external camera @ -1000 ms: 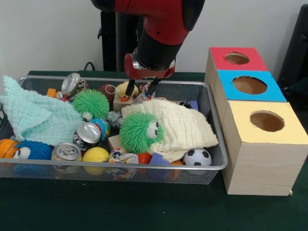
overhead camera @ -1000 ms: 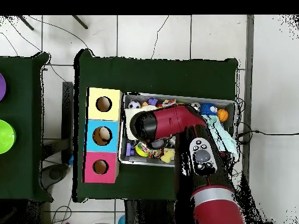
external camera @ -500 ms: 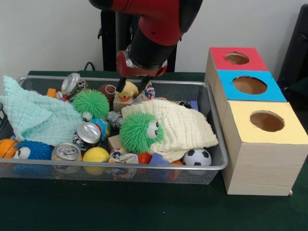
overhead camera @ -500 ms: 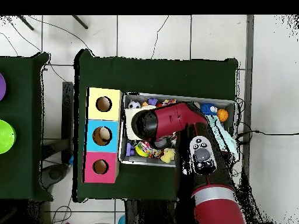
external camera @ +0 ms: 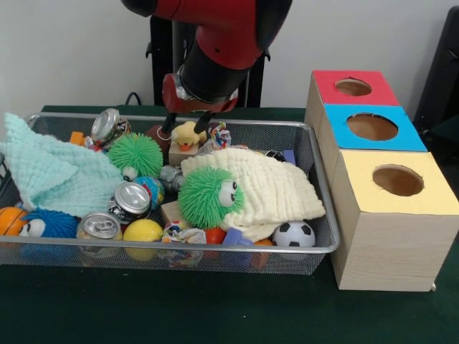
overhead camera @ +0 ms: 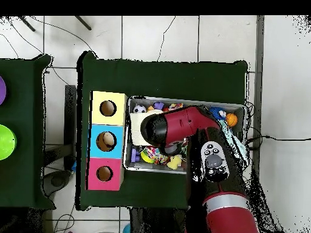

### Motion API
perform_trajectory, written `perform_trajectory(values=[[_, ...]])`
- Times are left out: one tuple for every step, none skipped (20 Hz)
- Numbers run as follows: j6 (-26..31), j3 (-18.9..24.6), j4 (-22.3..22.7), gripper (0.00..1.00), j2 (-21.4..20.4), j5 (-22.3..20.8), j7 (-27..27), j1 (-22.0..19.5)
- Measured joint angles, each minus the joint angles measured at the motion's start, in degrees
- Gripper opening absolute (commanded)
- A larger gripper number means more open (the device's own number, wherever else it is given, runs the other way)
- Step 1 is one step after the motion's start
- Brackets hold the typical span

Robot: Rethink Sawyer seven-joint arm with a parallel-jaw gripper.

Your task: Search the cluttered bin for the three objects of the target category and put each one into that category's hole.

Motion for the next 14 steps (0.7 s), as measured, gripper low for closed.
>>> perform_trajectory(values=[[0.0,0.01,0.0,1.0,0.11,0.0,0.0,-0.43],[0.0,0.0,0.01,1.0,0.25,0.0,0.0,-1.03],[0.0,0.0,0.02,1.0,0.32,0.0,0.0,-1.4],[0.0,0.0,0.02,1.0,0.38,0.0,0.0,-1.62],[0.0,0.01,0.02,1.0,0.44,0.0,0.0,-1.84],[0.0,0.02,0.03,1.0,0.51,0.0,0.0,-2.14],[0.0,0.02,0.03,1.0,0.64,0.0,0.0,-2.51],[0.0,0.11,0.02,1.0,1.07,0.0,0.0,-3.22],[0.0,0.16,0.03,1.0,1.26,0.0,0.0,-3.46],[0.0,0.21,0.03,1.0,1.42,0.0,0.0,-3.63],[-0.01,0.34,0.03,1.0,1.72,0.0,0.0,-3.92],[-0.01,0.48,0.03,1.0,2.02,0.0,0.0,-4.21],[-0.01,0.55,0.03,1.0,2.17,0.0,0.0,-4.34],[-0.01,0.78,0.03,1.0,2.49,0.0,0.0,-4.53]])
